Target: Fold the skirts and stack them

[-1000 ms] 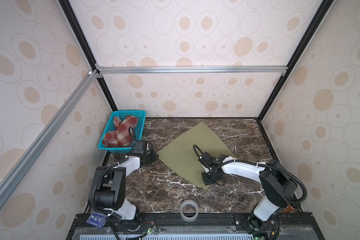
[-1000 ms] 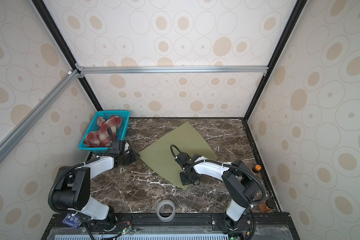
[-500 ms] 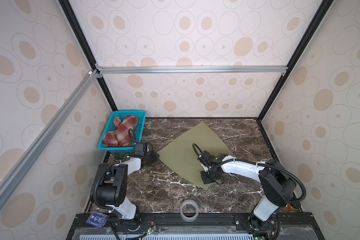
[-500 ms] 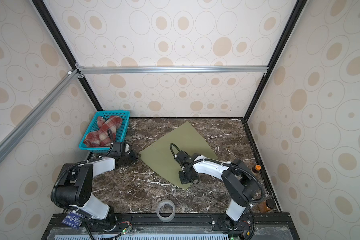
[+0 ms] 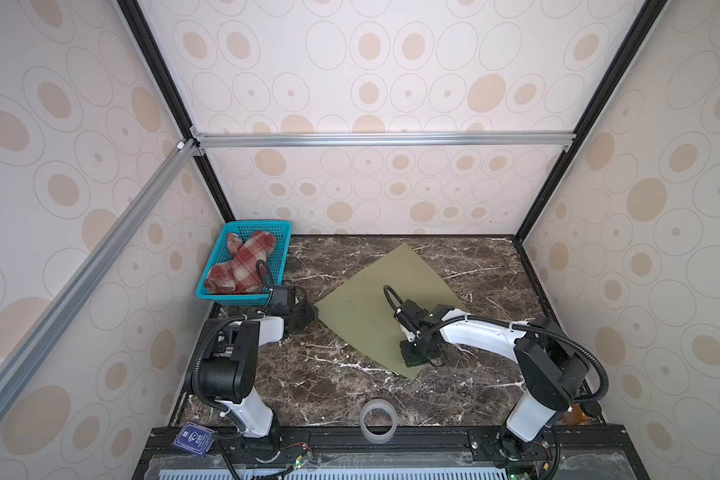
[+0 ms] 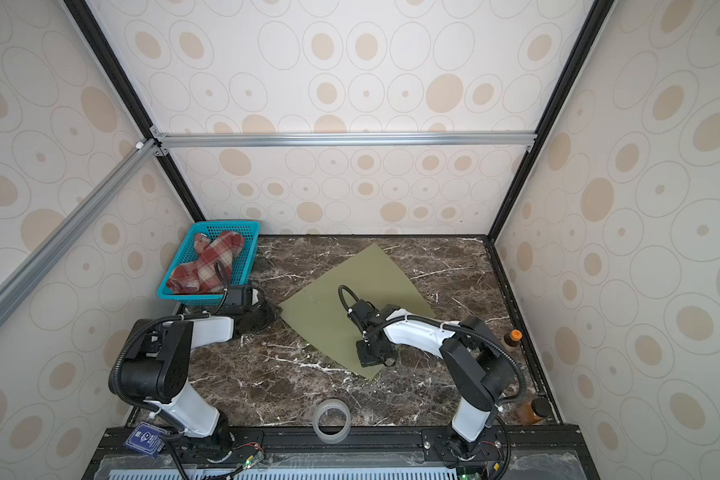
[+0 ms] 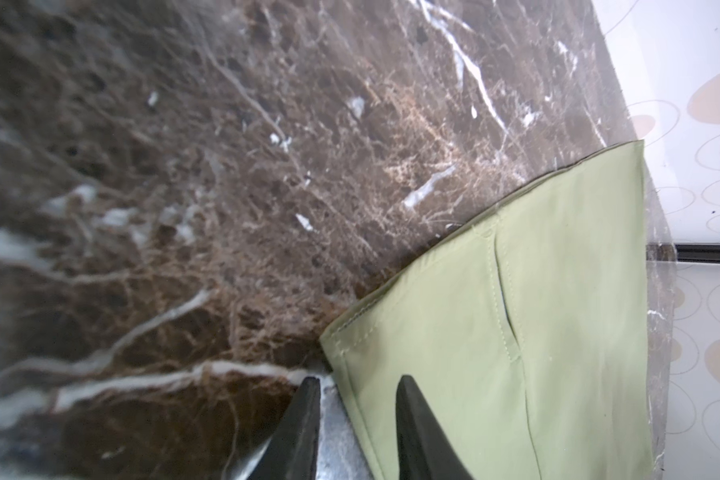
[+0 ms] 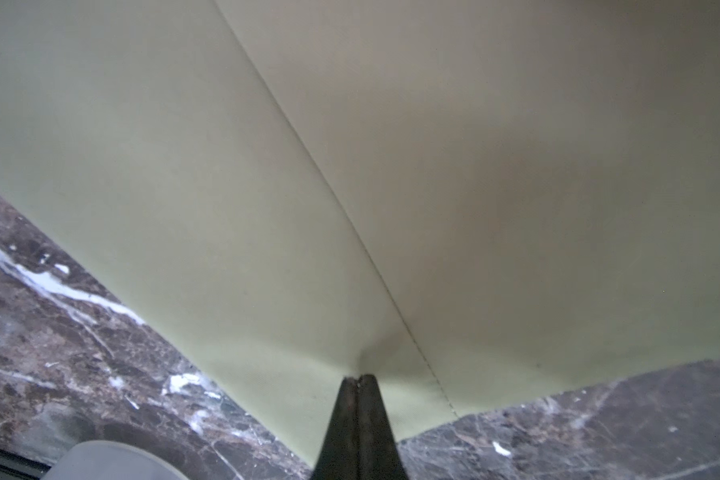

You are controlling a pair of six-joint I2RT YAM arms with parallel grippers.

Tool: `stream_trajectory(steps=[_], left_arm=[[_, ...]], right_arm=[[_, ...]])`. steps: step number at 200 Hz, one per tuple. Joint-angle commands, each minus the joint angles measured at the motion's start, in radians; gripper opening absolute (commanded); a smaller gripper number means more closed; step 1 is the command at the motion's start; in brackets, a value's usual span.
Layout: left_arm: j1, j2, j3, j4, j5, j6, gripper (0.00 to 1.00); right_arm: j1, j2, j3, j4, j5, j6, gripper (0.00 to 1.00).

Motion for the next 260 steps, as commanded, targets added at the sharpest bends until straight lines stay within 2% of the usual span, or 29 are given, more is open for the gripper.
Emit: stream_trajectory(steps=[1, 82, 124, 170, 226, 260], left_arm=[[0.009, 0.037, -0.017, 0.016, -0.023, -0.032, 0.3], [0.014, 0.071, -0.01, 0.039, -0.035, -0.021, 0.25], [0.027, 0.055, -0.02, 0.019, -0.057, 0.003, 0.35], [0.031, 0.079, -0.001, 0.01, -0.054, 0.019, 0.34], [0.031, 0.117, 0.006, 0.049, -0.032, 0.01, 0.27], [0.031, 0.117, -0.001, 0.076, -0.016, 0.004, 0.11]], right_arm=[[-0.01, 0.021, 0.025, -0.033, -0.002, 0.0, 0.0], [-0.012, 0.042, 0.047, -0.048, -0.004, 0.004, 0.0], [-0.011, 0.047, 0.062, -0.059, -0.001, 0.006, 0.0], [-0.011, 0.064, 0.082, -0.063, -0.008, 0.006, 0.0], [-0.011, 0.067, 0.09, -0.071, -0.004, 0.006, 0.0], [-0.01, 0.069, 0.092, -0.071, -0.005, 0.008, 0.0]])
